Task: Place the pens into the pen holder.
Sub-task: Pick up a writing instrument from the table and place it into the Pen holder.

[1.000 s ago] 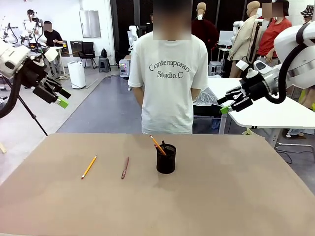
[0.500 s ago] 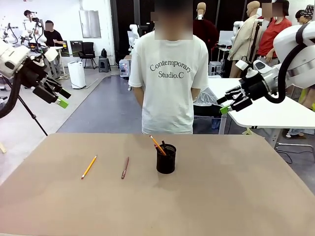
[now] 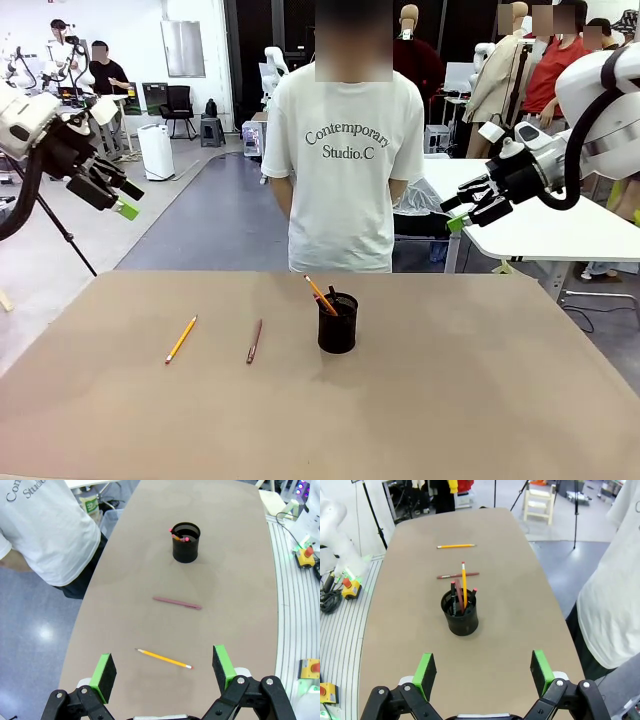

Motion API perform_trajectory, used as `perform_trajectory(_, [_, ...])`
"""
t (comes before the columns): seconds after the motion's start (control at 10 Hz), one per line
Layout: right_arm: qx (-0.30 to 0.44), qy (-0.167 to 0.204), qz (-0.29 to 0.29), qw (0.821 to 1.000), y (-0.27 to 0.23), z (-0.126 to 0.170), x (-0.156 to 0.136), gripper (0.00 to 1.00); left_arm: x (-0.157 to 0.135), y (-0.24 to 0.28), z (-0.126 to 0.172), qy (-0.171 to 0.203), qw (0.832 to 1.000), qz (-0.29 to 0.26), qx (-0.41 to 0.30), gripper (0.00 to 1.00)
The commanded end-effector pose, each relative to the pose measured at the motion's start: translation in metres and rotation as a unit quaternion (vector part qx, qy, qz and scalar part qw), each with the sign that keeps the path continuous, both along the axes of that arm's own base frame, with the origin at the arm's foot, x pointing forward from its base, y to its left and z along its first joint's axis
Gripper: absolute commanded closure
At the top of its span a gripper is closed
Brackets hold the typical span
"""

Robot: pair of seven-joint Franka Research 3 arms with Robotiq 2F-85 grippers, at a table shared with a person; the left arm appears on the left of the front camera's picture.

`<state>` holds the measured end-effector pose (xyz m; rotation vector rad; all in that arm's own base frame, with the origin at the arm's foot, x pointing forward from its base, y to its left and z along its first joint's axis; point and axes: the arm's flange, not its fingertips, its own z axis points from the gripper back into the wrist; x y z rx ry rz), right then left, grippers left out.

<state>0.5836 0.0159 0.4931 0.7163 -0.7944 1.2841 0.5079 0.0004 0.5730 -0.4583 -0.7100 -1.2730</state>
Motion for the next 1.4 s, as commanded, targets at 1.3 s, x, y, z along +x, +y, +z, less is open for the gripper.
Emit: perform_trajectory(1.3, [0.000, -0.003, 0.001, 1.000, 0.001, 0.003, 0.000, 0.00, -0.023, -0.097, -0.042, 0.161, 0.925, 0.300, 0.167, 0.00])
